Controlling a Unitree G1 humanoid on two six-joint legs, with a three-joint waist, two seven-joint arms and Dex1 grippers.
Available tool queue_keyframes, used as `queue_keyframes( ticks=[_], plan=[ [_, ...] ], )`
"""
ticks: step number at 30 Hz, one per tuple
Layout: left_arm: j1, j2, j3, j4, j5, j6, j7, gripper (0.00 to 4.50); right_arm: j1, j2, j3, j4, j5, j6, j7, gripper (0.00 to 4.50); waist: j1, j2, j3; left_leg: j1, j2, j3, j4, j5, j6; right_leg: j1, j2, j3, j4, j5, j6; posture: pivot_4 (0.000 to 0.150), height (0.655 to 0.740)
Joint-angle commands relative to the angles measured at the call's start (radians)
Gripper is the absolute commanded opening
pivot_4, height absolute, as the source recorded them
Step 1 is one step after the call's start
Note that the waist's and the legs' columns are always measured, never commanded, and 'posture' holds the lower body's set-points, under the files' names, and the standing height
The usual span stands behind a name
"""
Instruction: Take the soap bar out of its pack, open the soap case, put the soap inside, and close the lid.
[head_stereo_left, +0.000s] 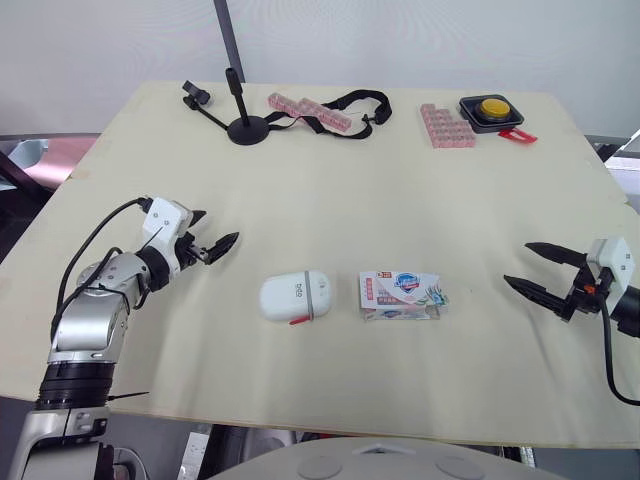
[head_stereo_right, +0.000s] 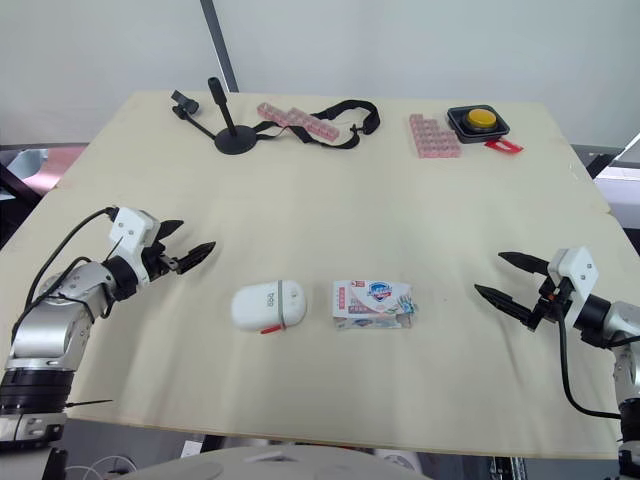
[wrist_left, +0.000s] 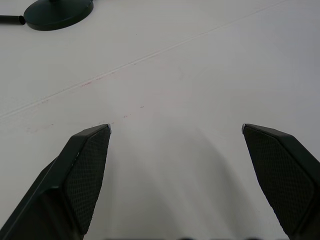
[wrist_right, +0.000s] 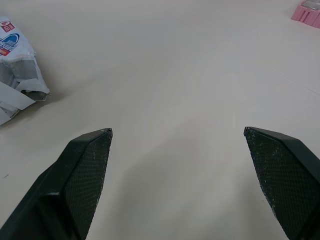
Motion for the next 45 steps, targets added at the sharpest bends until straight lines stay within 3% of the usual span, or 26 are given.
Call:
queue_keyframes(
  ticks=[1, 24, 28, 34, 39, 45],
  plan=[
    [-0.008, 0.009, 0.017, -0.015, -0.009, -0.017, -0.007, 4.48, -0.004, -0.007, -0.025, -0.025, 0.017, -0.006, 0.002, 4.5, 0.0, 0.0, 0.0, 0.0, 0.0, 0.0, 0.0, 0.0, 0.0, 0.0, 0.0, 0.0, 0.0, 0.0, 0.0, 0.15, 0.7395],
    [-0.059, -0.015, 0.0, -0.028, -0.047, -0.009, -0.057, 4.48, -0.033, -0.045, -0.021, -0.061, 0.019, 0.036, 0.016, 4.5, -0.001, 0.0, 0.0, 0.0, 0.0, 0.0, 0.0, -0.002, 0.004, 0.0, 0.0, 0.0, 0.0, 0.0, 0.0, 0.15, 0.7395],
    [-0.094, 0.002, -0.024, -0.131, -0.122, 0.024, -0.154, 4.48, -0.099, -0.119, 0.025, -0.129, 0.02, 0.093, 0.103, 4.5, -0.001, 0.0, 0.0, -0.001, 0.0, 0.0, 0.001, -0.002, 0.005, -0.001, 0.0, 0.001, 0.002, 0.0, 0.0, 0.15, 0.7395],
    [-0.005, 0.064, -0.092, -0.319, -0.228, 0.064, -0.338, 4.48, -0.143, -0.179, 0.134, -0.306, 0.033, 0.22, 0.207, 4.5, 0.002, 0.0, 0.0, -0.001, 0.001, 0.0, 0.0, -0.001, 0.004, -0.001, 0.002, 0.001, 0.003, 0.0, 0.0, 0.15, 0.7395],
    [0.091, 0.06, -0.136, -0.386, -0.237, 0.0, -0.415, 4.48, -0.159, -0.179, 0.231, -0.457, 0.027, 0.324, 0.21, 4.5, 0.012, 0.0, 0.0, -0.003, 0.001, 0.001, 0.001, -0.001, 0.003, -0.003, 0.002, 0.001, 0.002, 0.0, 0.0, 0.15, 0.7395],
    [0.145, 0.052, -0.192, -0.384, -0.211, -0.091, -0.48, 4.48, -0.169, -0.167, 0.274, -0.467, 0.006, 0.345, 0.219, 4.5, 0.012, 0.0, 0.0, -0.003, 0.0, 0.001, 0.001, -0.001, 0.003, -0.004, 0.0, 0.001, 0.002, 0.0, 0.0, 0.15, 0.7395]
  ],
)
